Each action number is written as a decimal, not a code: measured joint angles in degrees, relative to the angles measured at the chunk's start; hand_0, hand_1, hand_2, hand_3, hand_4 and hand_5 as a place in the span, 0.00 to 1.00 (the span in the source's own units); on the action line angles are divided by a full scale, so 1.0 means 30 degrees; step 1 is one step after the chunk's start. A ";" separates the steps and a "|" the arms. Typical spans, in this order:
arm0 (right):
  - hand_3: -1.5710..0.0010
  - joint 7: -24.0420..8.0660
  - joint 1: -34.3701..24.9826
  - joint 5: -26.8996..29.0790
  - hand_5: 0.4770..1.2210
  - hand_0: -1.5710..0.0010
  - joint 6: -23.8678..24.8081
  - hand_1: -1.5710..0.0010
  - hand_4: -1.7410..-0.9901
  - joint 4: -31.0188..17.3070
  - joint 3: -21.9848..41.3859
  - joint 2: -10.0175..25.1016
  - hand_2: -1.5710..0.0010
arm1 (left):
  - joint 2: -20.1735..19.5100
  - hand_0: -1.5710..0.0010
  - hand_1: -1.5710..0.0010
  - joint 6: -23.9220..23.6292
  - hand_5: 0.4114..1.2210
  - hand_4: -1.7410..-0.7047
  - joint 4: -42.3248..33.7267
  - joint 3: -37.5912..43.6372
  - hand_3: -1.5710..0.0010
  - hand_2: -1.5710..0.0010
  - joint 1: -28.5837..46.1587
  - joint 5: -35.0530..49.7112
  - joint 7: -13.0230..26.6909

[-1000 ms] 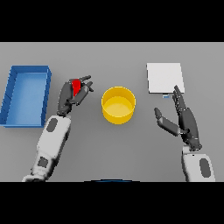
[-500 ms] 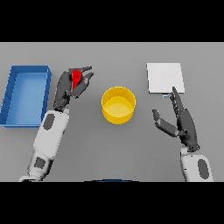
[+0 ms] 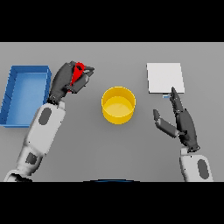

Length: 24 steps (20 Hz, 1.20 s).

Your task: Pick up the red beaker and tilt it to pour out 1 green nut into yellow bowl. Pick up the yellow bowl and place it on the metallic measuring scale.

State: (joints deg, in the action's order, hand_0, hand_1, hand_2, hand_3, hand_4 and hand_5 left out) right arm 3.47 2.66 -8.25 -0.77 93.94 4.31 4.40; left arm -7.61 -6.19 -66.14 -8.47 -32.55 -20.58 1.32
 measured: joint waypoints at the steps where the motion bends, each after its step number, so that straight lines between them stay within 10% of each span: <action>1: 1.00 0.0082 0.0002 0.0210 0.28 1.00 -0.0130 1.00 0.62 0.0188 -0.0078 0.0080 1.00 | -0.0338 0.00 0.00 0.0186 0.88 0.05 0.0175 -0.0633 0.00 0.00 -0.0369 -0.0646 0.0373; 12: 1.00 -0.0409 0.0236 -0.0282 0.28 1.00 0.0122 1.00 0.60 0.0470 0.0124 0.0054 1.00 | -0.3549 0.00 0.00 0.5285 0.98 0.10 0.1721 -0.7667 0.00 0.00 -0.4984 -0.6191 0.2318; 22: 1.00 -0.0686 0.0153 0.1176 0.17 1.00 -0.0203 1.00 0.59 0.0025 -0.0402 -0.0614 1.00 | -0.3454 0.00 0.00 0.9543 1.00 0.03 0.4160 -1.2851 0.23 0.00 -0.9408 -0.9147 0.2764; 24: 1.00 -0.0357 0.0213 0.1111 0.17 1.00 -0.0255 1.00 0.59 -0.0006 -0.0344 -0.0609 1.00 | -0.3396 0.00 0.00 0.9917 1.00 0.02 0.4399 -1.3720 0.15 0.00 -1.0074 -0.9460 0.2225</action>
State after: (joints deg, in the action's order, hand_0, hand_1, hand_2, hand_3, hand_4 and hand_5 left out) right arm 2.40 3.30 -4.91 -1.54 93.92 3.27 2.57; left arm -17.80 23.56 -52.95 -49.63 -62.77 -48.96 8.00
